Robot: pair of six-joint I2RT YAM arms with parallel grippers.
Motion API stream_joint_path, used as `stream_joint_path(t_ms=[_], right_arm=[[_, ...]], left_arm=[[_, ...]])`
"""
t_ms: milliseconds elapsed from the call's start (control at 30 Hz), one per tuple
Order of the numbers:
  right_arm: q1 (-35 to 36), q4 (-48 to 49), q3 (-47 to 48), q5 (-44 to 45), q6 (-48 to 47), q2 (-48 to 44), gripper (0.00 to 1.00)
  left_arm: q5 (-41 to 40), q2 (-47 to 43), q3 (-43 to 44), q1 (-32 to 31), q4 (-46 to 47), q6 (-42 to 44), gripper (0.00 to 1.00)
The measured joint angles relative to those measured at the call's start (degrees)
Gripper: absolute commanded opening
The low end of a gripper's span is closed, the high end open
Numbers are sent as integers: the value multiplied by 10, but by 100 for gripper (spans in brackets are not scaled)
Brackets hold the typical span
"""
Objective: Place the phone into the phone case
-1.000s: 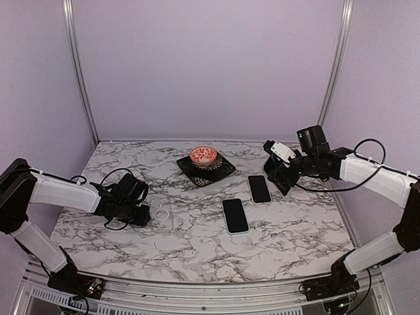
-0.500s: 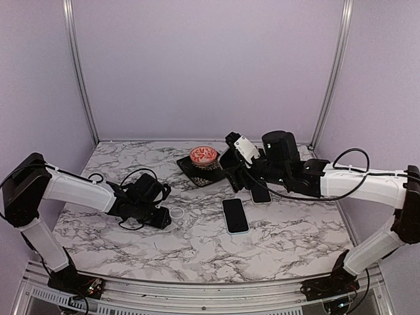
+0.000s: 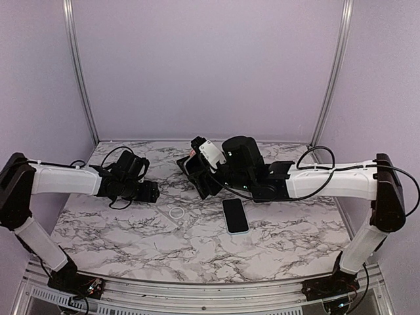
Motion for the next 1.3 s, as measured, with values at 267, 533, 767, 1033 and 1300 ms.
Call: stream_joint_path(t_ms=[267,533,767,1033,1300], right_arm=[[-24,-32,-4,-3,-11,-13,32],[-60,-39,-42,-3,-14,-57,31],[-63,-42,-45,-8,-26,-57,30],[-64,-42,-50,-8,-30,-59,30],[-78,-45,-78,-3,-30,-82,30]], left_arm=[[86,154,144,1,-31,81,51],[123,189,159,-2,-86,93,44],[150,170,133,-20,-89,82,46],[226,130,90,-93,-99,90,48],[271,79,117,-125,-165,166,53]])
